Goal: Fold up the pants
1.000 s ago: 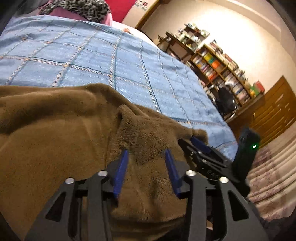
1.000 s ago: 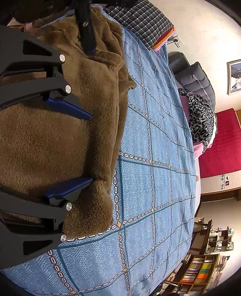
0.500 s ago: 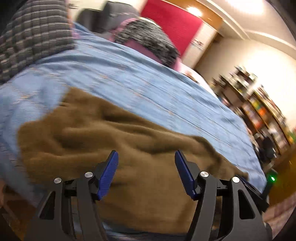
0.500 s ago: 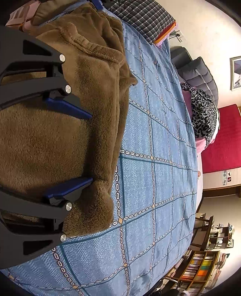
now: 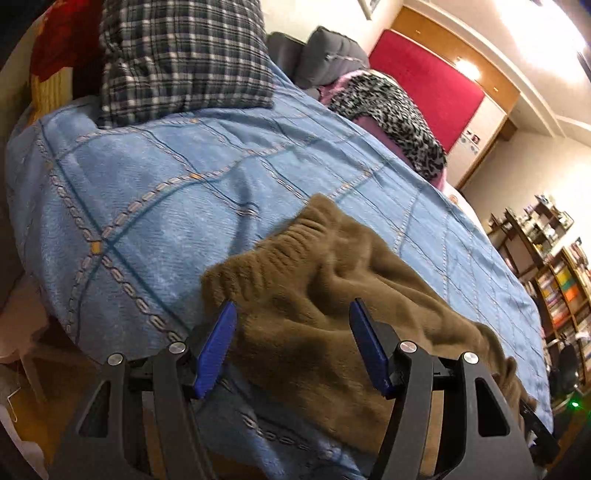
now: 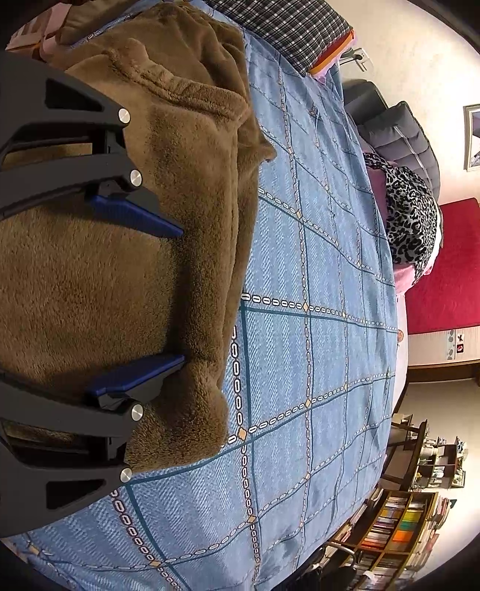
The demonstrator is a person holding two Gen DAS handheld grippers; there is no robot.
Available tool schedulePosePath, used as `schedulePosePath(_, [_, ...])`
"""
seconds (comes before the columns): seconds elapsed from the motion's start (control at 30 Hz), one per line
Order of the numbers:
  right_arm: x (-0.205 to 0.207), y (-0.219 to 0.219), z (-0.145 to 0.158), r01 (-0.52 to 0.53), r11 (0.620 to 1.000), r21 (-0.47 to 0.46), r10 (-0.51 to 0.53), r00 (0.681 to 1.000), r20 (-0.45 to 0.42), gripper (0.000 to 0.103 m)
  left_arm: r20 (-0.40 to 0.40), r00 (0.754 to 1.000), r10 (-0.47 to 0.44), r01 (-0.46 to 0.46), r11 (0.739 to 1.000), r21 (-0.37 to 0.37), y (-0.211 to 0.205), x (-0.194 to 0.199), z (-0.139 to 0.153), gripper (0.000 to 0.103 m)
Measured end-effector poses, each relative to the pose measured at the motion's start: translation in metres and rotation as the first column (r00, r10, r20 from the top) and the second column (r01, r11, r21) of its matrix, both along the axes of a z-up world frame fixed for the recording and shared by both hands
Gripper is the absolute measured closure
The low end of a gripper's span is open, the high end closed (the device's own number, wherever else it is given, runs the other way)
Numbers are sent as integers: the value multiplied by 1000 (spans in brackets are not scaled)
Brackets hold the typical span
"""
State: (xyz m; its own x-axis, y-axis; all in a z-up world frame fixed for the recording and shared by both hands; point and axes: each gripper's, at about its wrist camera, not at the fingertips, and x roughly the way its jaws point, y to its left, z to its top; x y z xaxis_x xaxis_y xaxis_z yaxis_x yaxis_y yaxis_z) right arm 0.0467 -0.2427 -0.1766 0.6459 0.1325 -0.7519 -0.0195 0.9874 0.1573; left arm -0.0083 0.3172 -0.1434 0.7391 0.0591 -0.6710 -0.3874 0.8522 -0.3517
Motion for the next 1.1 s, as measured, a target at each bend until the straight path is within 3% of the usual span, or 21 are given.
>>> schedulePosePath(0.13, [1,2,0,8,1000,-12,-8,1000,-4,37,6,999,51,-51,998,28,10,-3,-4,39])
schedulePosePath(0.33, [1,3,0,11,1000,-21,-12,1000,-8,36,-27,1000,7,-9,995,-95,17,9,-28,39])
schedulePosePath(0.5, [2,3,0,17,1000,-26,-17,1000,-11,36,-2,999,-41,41,998,-53,2,20,-18,39])
schedulePosePath(0.63, [3,4,0,20,999,-26,-20,1000,-12,36,-24,1000,-13,12,999,-52,8,31,-22,39])
schedulePosePath(0.8, [3,4,0,20,999,-27,-20,1000,-12,36,-36,998,-52,51,997,-52,7,44,-35,23])
schedulePosePath(0.87, [2,4,0,20,1000,-24,-20,1000,-12,36,-41,997,-62,60,997,-38,4,48,-35,23])
schedulePosePath(0.97, [3,3,0,19,1000,-20,-20,1000,-10,36,-37,997,-71,68,996,-64,5,48,-31,32])
schedulePosePath(1.03, [2,4,0,21,1000,-19,-21,1000,-9,36,-23,996,-81,79,993,-92,4,43,-26,45])
schedulePosePath(1.1, [2,4,0,21,1000,-16,-21,1000,-8,36,12,993,-117,118,988,-100,-5,37,-19,46])
